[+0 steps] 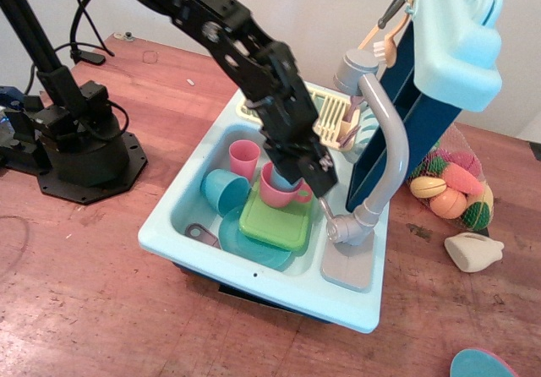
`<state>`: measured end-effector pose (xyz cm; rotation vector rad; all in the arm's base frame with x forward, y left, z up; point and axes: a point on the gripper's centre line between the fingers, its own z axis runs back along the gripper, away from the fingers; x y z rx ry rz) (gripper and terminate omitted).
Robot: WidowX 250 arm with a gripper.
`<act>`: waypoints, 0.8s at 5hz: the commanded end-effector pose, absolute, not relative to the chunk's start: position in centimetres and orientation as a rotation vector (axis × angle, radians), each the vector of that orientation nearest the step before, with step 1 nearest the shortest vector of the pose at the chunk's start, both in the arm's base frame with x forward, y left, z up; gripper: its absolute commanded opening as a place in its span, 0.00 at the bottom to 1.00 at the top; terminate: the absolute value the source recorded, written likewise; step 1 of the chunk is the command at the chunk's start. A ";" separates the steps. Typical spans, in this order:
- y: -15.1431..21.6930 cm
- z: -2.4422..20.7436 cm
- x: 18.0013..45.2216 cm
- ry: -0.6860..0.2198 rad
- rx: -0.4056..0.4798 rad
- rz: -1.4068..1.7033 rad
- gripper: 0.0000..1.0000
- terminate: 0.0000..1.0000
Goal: Turn lever vertical to front
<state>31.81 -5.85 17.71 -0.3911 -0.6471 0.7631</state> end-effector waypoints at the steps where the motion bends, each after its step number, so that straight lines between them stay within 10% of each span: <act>1: -4.8 17.7 30.9 -0.654 -0.409 0.764 1.00 0.00; 4: -5.4 16.4 29.3 -0.644 -0.459 0.809 1.00 0.00</act>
